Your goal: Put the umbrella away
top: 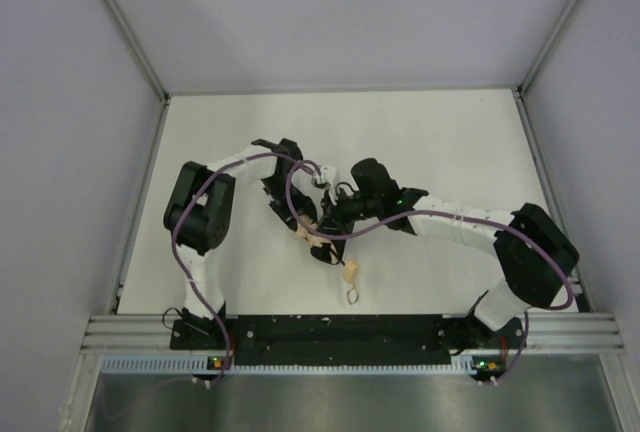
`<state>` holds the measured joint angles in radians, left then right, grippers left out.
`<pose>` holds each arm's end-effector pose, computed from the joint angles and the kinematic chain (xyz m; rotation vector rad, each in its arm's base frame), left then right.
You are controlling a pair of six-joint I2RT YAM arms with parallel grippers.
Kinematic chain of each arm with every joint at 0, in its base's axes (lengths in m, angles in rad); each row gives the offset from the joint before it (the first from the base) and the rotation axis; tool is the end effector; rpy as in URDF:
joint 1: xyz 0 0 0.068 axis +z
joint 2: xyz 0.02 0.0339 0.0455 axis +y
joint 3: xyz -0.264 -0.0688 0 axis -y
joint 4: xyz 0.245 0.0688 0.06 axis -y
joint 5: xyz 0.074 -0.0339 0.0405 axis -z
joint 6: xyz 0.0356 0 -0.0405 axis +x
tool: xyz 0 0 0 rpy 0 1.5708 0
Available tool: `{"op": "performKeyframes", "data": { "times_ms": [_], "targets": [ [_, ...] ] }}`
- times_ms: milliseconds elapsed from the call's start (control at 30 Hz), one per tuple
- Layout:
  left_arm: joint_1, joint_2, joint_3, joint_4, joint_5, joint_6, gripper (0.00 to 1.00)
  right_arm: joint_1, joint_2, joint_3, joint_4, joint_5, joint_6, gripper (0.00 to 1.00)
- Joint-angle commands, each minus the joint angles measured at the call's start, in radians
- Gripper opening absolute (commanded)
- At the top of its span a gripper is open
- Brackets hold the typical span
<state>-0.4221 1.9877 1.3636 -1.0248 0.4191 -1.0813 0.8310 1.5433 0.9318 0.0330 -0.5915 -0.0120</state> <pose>0.3156 -0.1576 0.1542 0.9207 -2.6203 0.3574 0.2108 0.2604 0.2293 -1.2400 1.8723 1.0968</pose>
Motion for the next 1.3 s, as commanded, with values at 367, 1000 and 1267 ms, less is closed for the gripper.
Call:
{"op": "performKeyframes", "data": {
  "times_ms": [367, 1000, 1267],
  "targets": [
    [0.082, -0.027, -0.035, 0.123, -0.034, -0.095, 0.00, 0.115, 0.107, 0.042, 0.123, -0.001, -0.032, 0.00],
    [0.134, -0.020, -0.070, 0.230, 0.101, -0.052, 0.00, 0.168, 0.121, 0.009, 0.384, -0.131, 0.210, 0.00],
    [0.152, -0.098, -0.106, 0.320, 0.163, -0.169, 0.00, 0.261, 0.219, 0.090, 0.147, 0.062, -0.032, 0.00]
  ]
}}
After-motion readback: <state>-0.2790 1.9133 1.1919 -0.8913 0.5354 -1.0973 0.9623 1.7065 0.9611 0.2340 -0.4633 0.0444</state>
